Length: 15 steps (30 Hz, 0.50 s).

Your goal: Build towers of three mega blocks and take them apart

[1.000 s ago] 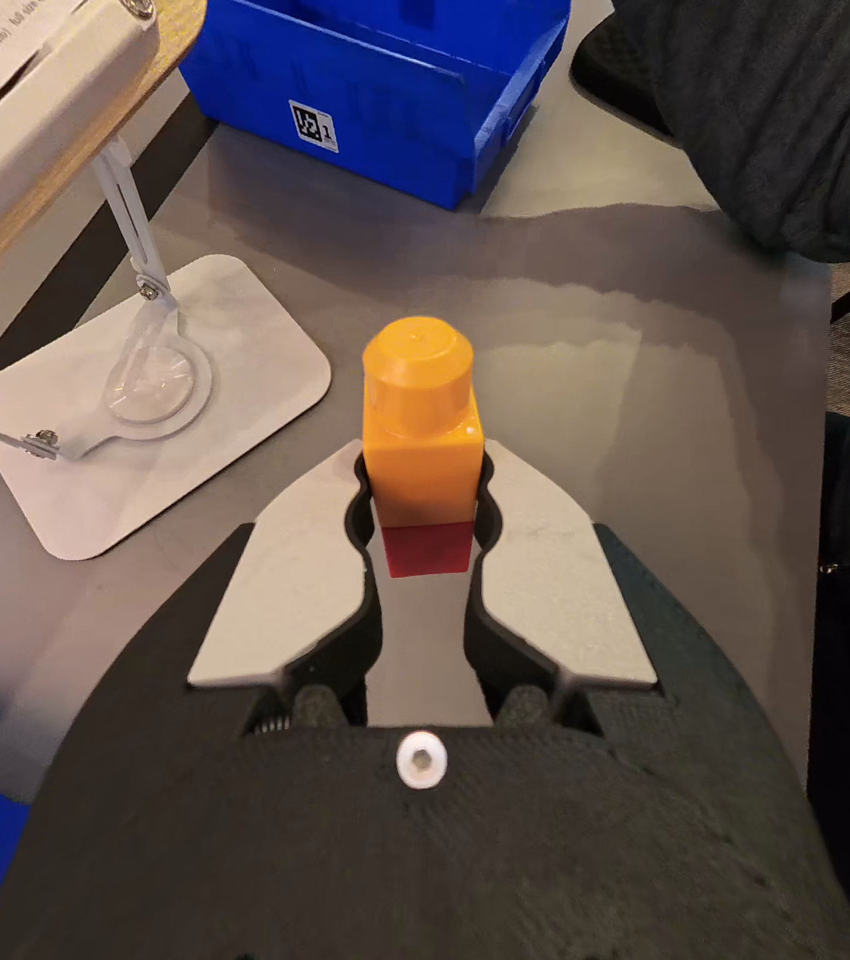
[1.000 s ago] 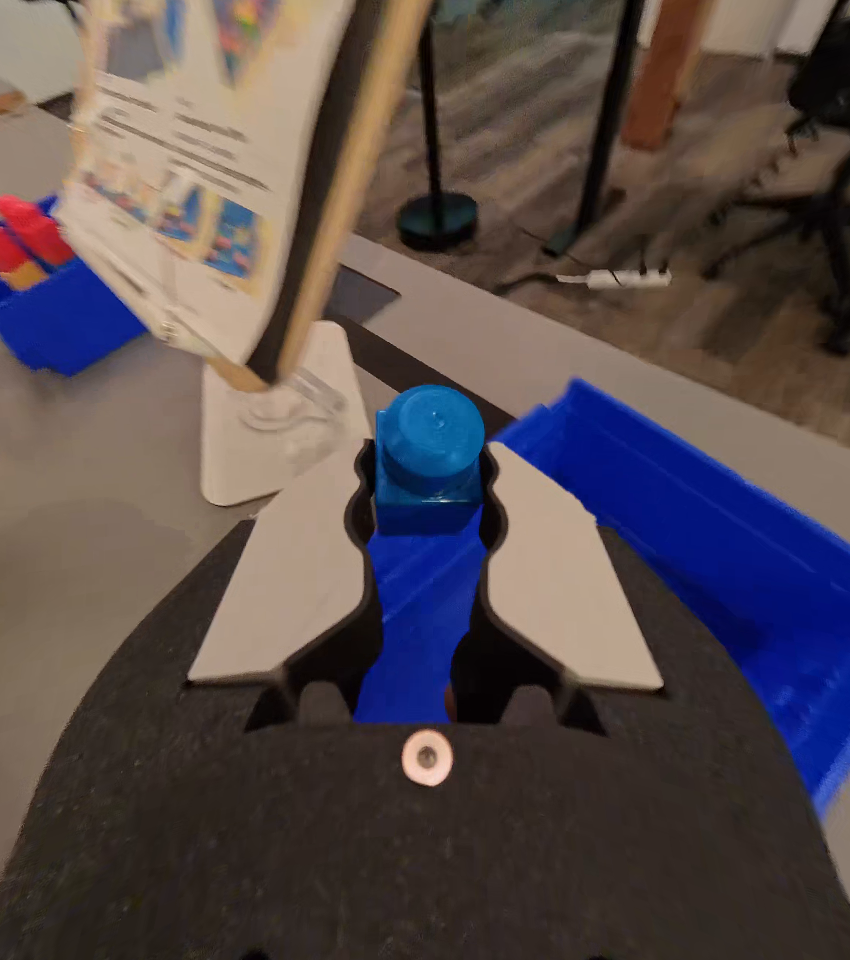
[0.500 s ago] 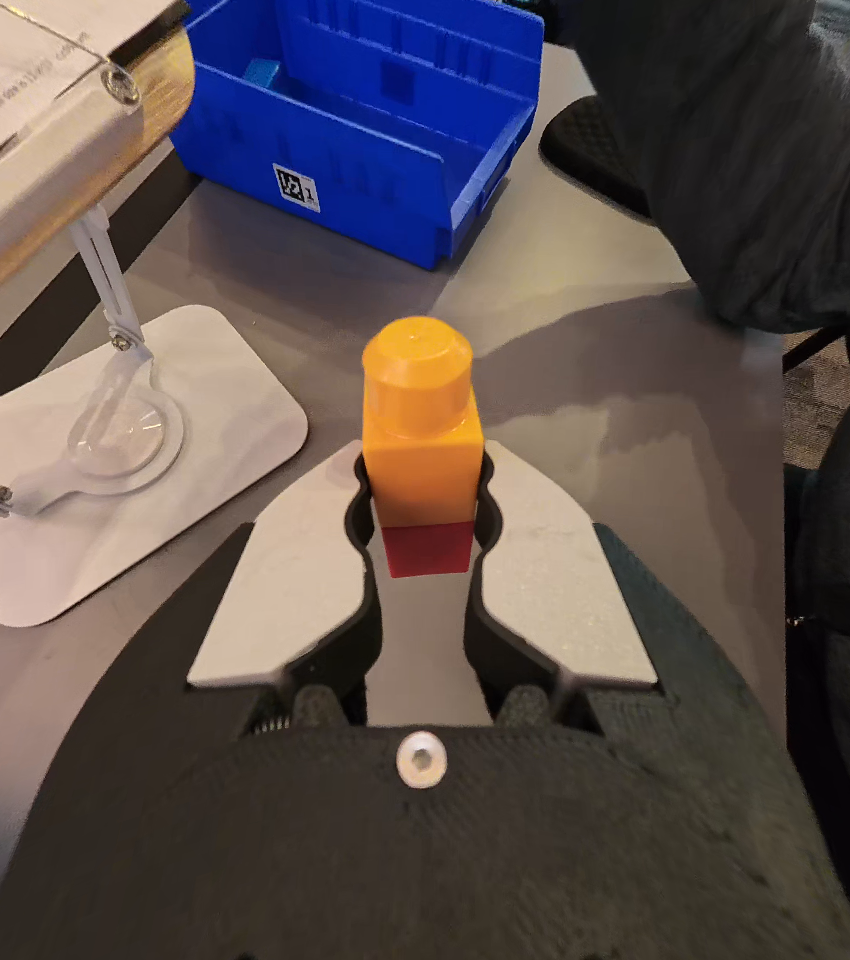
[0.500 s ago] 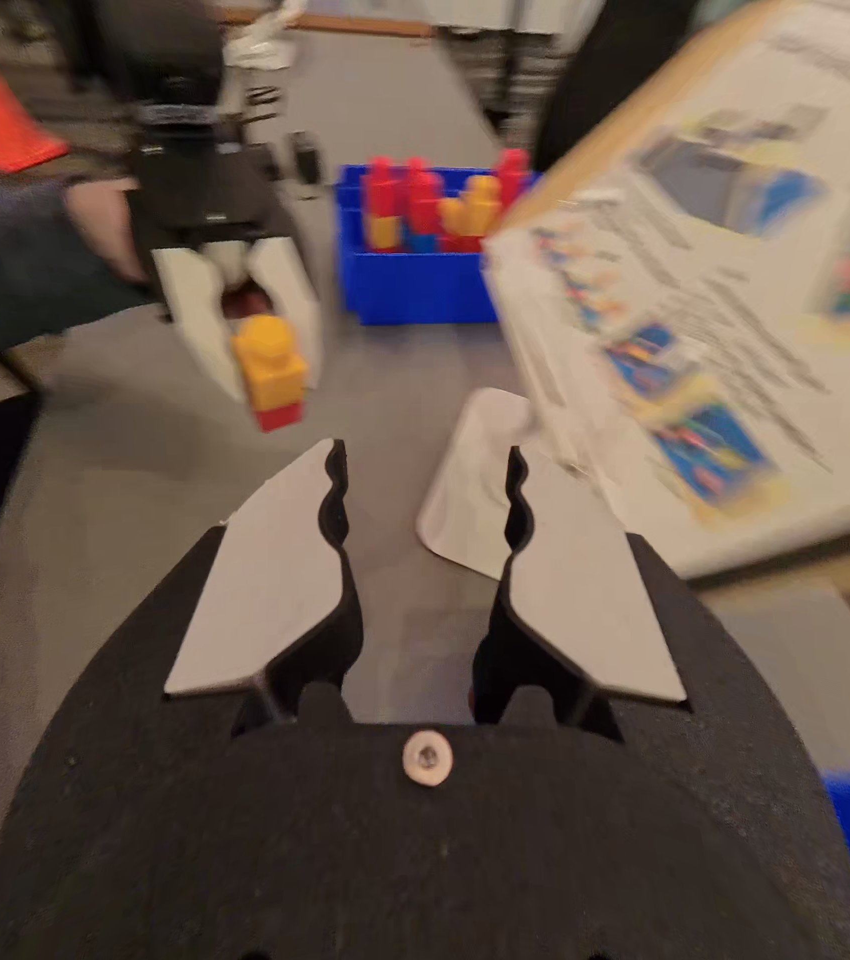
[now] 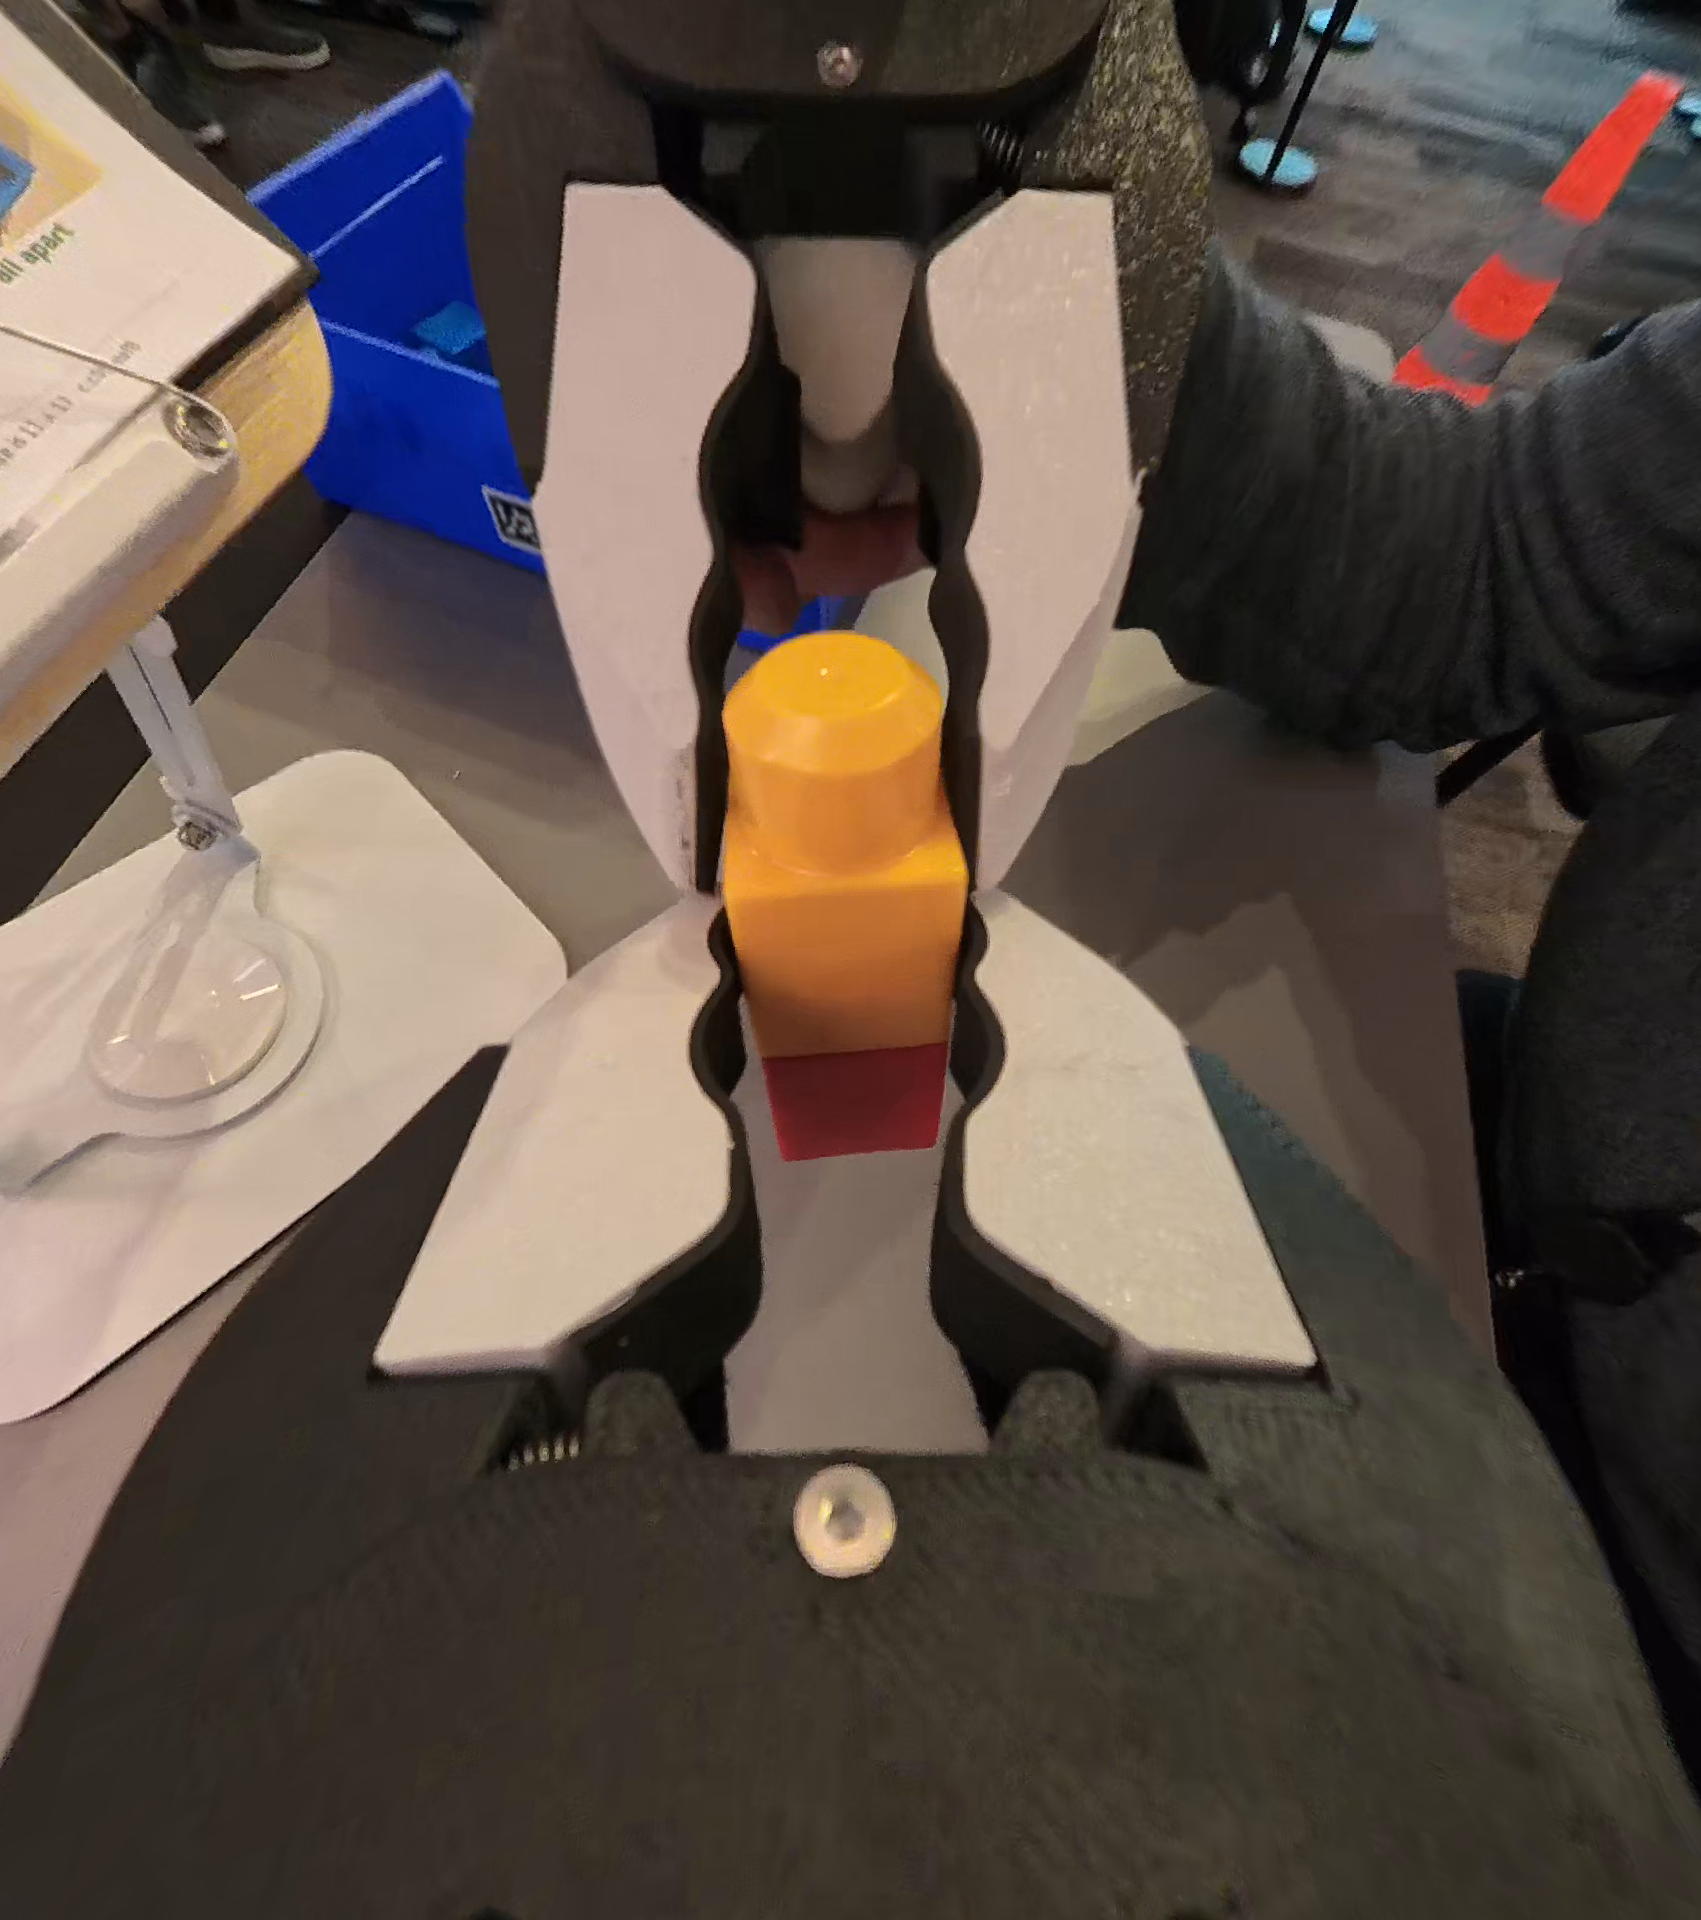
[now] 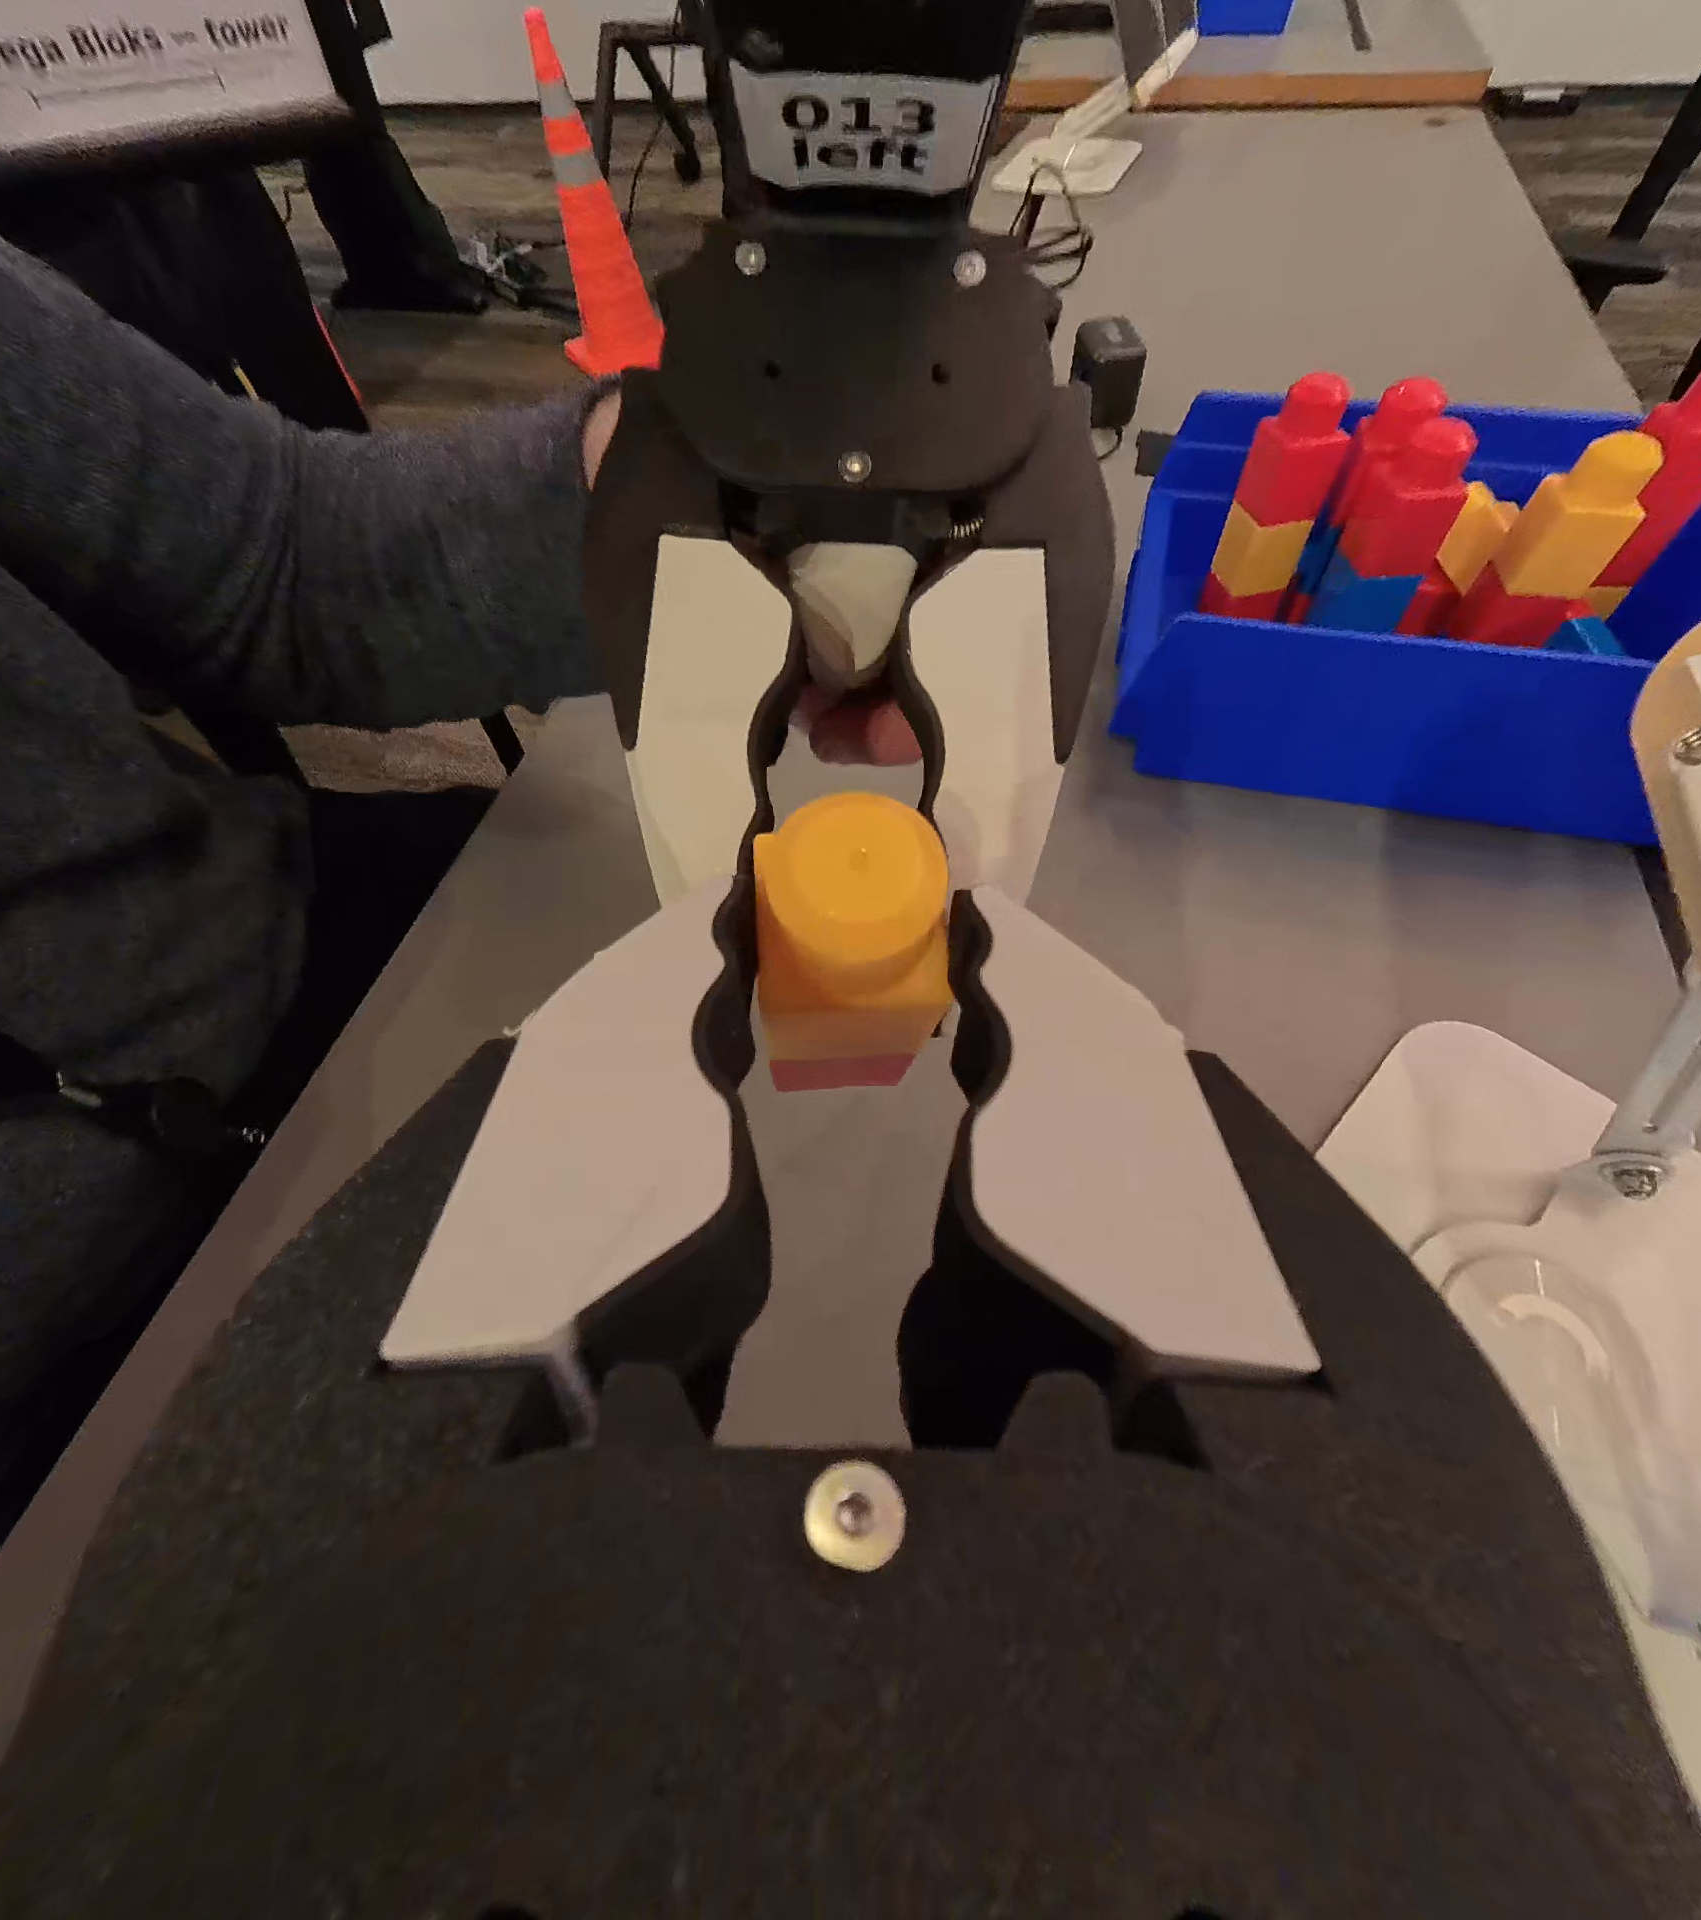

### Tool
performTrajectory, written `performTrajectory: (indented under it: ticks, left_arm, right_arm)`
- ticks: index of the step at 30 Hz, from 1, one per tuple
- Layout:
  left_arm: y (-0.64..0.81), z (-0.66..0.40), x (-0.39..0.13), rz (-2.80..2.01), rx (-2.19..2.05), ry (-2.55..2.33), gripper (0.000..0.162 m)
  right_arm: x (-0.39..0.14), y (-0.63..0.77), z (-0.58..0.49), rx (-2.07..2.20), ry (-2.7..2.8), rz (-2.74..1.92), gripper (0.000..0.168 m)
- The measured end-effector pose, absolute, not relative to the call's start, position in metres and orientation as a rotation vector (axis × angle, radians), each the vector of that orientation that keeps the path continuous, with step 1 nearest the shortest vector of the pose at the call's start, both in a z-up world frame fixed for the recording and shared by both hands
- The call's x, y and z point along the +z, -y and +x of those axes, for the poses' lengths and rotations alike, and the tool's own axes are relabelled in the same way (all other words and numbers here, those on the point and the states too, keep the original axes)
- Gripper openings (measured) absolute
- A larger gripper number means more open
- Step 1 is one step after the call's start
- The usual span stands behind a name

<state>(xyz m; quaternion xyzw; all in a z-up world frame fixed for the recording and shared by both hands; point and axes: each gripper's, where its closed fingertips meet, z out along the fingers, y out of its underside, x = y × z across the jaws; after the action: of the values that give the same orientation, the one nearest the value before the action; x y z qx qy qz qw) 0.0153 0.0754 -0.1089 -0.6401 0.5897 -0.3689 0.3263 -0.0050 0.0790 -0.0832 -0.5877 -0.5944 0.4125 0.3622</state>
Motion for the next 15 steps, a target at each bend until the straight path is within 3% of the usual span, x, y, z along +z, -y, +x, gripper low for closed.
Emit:
performTrajectory:
  ticks: [4,6,10,13,15]
  left_arm:
    - [-0.082,0.012,-0.118,-1.69,-0.919,-1.551,0.054]
    - [-0.079,0.016,-0.117,-1.659,-0.967,-1.538,0.037]
    - [-0.083,0.017,-0.122,-1.68,-0.929,-1.542,0.036]
    - [-0.083,0.016,-0.127,-1.696,-0.892,-1.568,0.036]
    - [-0.081,0.017,-0.127,-1.691,-0.891,-1.581,0.036]
  right_arm:
    - [-0.066,-0.082,-0.003,1.142,1.442,-1.459,0.035]
    - [-0.065,-0.085,0.0,1.13,1.429,-1.457,0.035]
    - [-0.068,-0.088,-0.001,1.131,1.416,-1.459,0.035]
    - [-0.075,-0.085,0.0,1.124,1.457,-1.504,0.049]
    - [-0.085,-0.083,0.001,1.059,1.519,-1.522,0.041]
